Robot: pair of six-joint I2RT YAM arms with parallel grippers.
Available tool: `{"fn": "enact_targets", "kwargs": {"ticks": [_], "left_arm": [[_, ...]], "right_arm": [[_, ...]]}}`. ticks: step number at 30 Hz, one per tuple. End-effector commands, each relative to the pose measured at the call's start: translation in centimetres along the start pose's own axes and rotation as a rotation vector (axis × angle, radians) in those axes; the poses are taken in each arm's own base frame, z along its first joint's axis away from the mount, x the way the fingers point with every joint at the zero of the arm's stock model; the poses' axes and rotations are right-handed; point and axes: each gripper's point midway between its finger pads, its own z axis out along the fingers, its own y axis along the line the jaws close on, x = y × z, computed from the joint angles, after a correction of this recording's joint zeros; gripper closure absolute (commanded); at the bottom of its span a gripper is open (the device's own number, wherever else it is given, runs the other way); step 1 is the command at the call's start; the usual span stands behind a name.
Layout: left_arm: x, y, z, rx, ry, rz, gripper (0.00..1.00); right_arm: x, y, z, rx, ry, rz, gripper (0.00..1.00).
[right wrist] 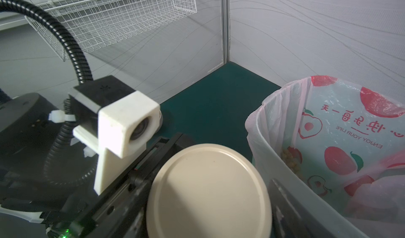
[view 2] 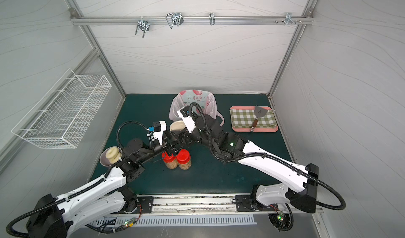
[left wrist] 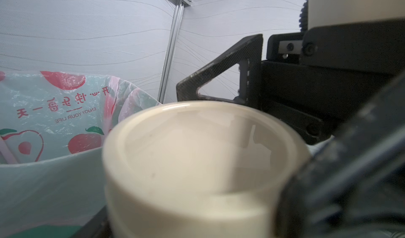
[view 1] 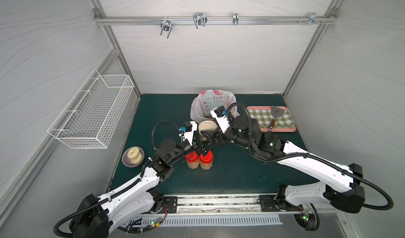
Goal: Empty moldy peanuts from jars
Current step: Unscrew the lid from the jar.
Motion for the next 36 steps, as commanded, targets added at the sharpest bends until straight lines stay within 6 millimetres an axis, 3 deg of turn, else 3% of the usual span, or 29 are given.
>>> {"fn": "enact_targets", "kwargs": {"ticks": [1,6,15,36], "left_arm": [[-4.8,-2.4,0.0,0.079,-0.130,0.056,1.00],[-4.9,-2.9,-0.1,0.104,-0.126,0.059,1.00],[-5.5,-4.2,-0.2,0.167,-0.119,0.049,1.00],[-5.7,-7.1,0.2,0.350,-0.054,0.010,1.00]], "right_arm": [[-0.8,1.9,-0.3,-0.093,0.000,0.004,0.34],[-0.5,2.4,-0.9,-0.167,0.029,0.022,0.43],[-1.2,2.2,-3.8,-0.412,-0.004,0.133,0.55],[-1.8,6.5,-8.1,-0.869,0.034,0.089,0.57]]}}
